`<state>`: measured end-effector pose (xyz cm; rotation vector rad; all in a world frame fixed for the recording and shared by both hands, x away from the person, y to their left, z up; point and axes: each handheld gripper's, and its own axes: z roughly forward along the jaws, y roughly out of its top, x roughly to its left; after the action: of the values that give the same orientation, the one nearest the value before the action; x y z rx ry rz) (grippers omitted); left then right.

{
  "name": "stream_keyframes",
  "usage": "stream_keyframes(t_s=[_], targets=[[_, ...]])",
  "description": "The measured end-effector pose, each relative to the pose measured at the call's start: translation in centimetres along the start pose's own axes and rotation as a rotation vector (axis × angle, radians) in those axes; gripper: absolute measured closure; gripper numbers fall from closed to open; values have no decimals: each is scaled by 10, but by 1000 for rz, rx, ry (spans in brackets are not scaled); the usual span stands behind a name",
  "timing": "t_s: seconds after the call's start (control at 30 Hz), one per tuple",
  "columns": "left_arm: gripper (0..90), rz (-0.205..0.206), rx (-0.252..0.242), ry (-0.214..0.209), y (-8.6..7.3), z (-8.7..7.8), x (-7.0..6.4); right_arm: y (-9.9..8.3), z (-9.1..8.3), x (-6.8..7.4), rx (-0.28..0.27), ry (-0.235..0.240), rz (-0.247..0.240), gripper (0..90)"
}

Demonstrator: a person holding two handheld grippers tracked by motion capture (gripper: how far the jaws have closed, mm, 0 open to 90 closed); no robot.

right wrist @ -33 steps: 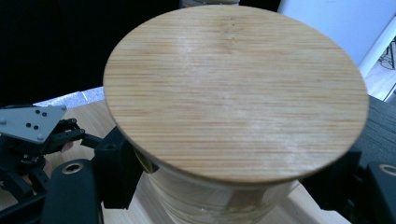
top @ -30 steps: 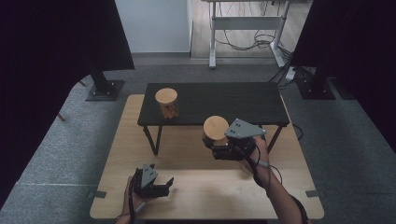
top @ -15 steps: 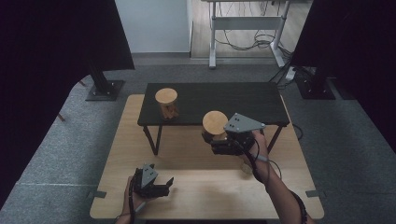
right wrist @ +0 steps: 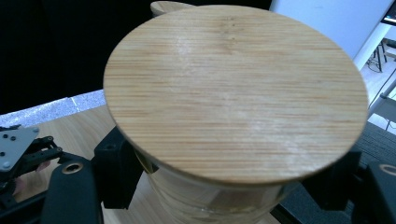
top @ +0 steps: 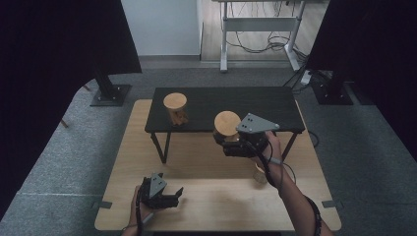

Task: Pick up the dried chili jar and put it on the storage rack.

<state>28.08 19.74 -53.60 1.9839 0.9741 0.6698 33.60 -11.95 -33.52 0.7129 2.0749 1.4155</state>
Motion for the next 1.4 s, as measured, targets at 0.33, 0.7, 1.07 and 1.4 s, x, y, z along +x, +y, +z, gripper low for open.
stream_keyframes(t_s=[0.33, 0.7, 1.07, 1.4], targets=[[64, 7, 4, -4, 0, 0, -1, 7, 9, -7, 4, -16, 6, 254], [64, 13, 5, -3, 0, 0, -2, 18, 21, -12, 31, -29, -4, 254], [64, 16, 6, -3, 0, 0, -3, 25, 31, -20, 52, -53, -5, 254], [63, 16, 2, 2, 0, -1, -2, 23, 43, -24, 65, -60, 7, 254]])
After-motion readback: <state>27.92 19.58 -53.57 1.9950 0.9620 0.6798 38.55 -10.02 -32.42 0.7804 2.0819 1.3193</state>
